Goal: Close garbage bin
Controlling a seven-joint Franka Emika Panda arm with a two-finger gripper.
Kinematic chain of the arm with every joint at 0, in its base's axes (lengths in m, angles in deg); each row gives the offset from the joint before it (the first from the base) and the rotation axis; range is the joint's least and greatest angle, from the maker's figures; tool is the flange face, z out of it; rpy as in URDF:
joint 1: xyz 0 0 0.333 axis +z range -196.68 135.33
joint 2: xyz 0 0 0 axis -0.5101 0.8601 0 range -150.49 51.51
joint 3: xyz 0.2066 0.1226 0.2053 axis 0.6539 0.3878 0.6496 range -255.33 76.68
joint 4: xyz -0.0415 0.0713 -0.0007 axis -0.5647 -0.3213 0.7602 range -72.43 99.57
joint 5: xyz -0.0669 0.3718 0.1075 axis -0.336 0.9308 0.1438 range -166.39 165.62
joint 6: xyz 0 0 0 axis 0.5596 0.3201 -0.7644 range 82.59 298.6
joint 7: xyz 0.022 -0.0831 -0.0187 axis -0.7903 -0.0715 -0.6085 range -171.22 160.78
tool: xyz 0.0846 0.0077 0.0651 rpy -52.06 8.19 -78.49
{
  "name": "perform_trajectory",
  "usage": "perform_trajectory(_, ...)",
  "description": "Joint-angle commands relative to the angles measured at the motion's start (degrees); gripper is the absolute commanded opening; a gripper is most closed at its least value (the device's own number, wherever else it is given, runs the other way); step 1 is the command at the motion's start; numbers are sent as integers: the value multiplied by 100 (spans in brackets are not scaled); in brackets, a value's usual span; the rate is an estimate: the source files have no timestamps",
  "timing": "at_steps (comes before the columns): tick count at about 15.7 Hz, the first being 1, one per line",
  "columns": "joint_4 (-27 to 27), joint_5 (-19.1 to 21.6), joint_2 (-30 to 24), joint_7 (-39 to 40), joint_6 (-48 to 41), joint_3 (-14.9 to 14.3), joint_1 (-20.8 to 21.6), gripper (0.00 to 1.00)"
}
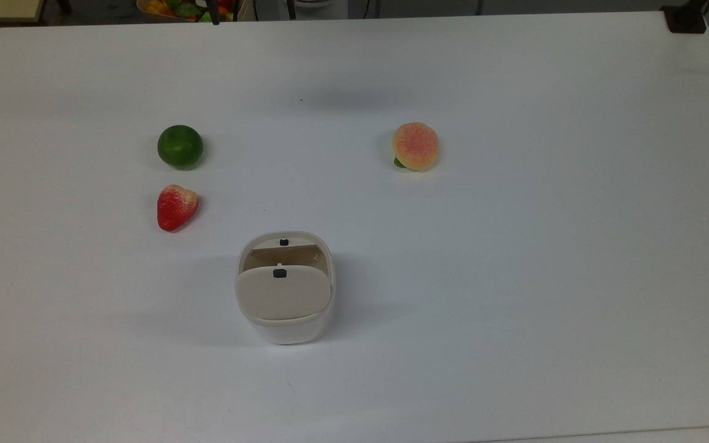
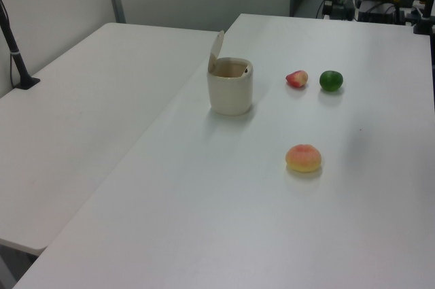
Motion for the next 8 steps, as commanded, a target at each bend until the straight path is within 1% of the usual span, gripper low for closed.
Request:
perform_trajectory(1,64,-13,-32,-50,126,-65,71,100)
perform_trajectory(8,64,-65,-23,10,143,-65,71,100)
